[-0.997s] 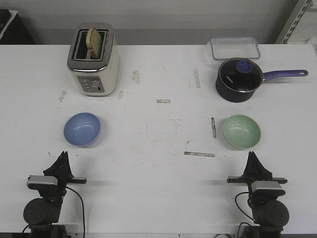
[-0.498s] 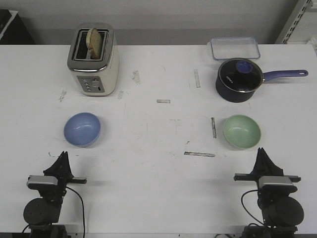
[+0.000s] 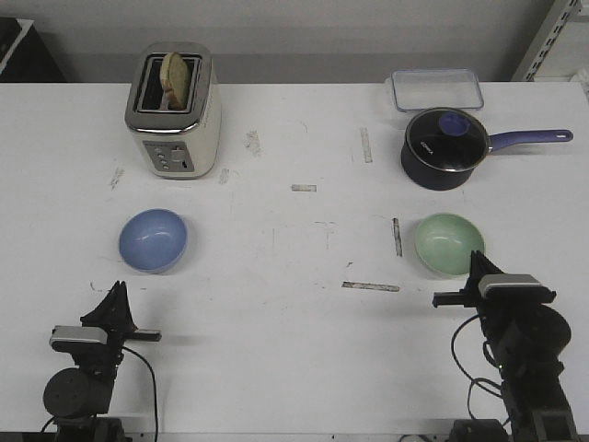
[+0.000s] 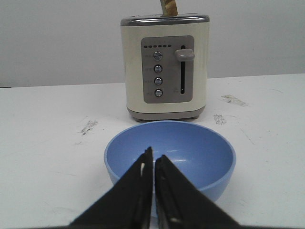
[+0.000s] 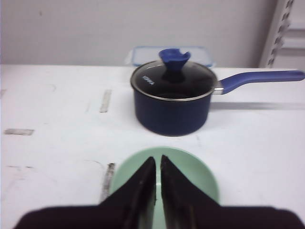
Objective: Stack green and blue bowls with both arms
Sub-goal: 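Move the right gripper forward and grasp the rim of the pale green bowl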
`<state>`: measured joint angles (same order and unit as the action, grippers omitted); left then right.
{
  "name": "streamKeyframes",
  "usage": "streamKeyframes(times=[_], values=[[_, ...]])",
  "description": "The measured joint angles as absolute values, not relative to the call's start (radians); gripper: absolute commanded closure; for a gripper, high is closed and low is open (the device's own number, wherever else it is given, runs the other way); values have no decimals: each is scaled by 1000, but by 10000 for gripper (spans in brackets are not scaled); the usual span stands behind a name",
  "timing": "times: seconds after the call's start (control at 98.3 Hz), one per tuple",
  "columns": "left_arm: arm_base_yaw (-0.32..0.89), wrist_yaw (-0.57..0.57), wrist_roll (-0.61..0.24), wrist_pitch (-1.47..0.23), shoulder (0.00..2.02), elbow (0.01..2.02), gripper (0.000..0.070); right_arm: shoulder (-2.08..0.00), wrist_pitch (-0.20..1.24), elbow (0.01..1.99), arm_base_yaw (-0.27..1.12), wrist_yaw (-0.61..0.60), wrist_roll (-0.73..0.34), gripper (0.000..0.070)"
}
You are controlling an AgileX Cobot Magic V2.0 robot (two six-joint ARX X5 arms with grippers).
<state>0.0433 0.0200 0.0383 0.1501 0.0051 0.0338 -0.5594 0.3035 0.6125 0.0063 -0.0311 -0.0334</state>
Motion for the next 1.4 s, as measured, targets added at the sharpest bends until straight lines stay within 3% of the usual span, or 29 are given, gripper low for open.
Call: streamKeyframes(times=[0.275,0.509,0.671,0.783,0.946,1.404], values=[[43,20,38,150,5,34,699,-815,493,797,6,-35,-192,693],[43,20,38,150,5,34,699,-999,637,945,-27,-38,-253,677],[43,20,38,150,5,34,699,-1118,748,1022,-90,-62,-277,485],[43,20,38,150,5,34,699,-1181,786,1069,-148,-85,-281,419],[43,20,38,150,5,34,699,-1245,802,1103,-232,-102,-284,226],[43,20,38,150,5,34,699,-1435,779,1103,-301,-159,-286,217]])
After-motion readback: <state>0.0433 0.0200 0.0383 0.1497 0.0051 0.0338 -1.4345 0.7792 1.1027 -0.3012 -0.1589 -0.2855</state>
